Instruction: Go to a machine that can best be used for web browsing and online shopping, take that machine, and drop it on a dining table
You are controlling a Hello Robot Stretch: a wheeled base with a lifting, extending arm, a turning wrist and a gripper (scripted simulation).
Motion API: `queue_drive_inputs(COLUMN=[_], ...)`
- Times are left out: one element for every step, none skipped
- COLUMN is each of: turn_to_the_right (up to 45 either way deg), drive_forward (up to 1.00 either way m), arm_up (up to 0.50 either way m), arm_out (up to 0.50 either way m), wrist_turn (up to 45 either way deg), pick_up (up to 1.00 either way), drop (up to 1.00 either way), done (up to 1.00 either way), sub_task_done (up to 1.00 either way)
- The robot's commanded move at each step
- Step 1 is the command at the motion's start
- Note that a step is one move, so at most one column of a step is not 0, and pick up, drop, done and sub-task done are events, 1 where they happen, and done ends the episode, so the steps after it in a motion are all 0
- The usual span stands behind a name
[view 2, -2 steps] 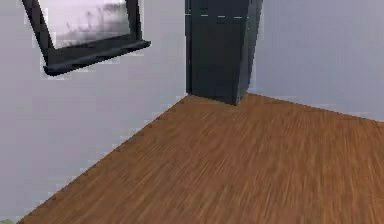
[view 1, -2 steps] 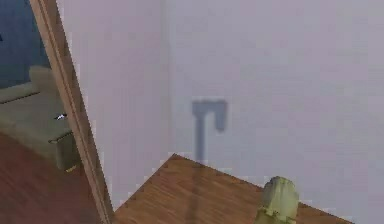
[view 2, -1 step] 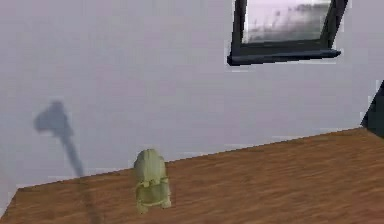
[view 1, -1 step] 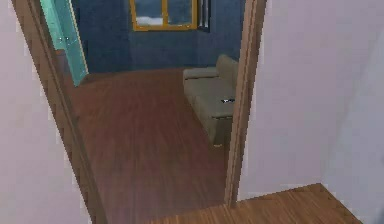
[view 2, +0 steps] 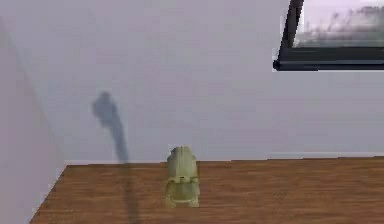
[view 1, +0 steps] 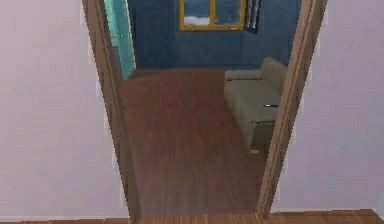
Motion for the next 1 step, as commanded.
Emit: queue_drive_inputs(turn_to_the_right=[0.0], drive_forward=[1.00], arm_up=[0.00], arm_out=[0.00], wrist_turn=[0.0], pick_up=[0.00], drop=[0.00], done=[0.00], sub_task_done=[0.00])
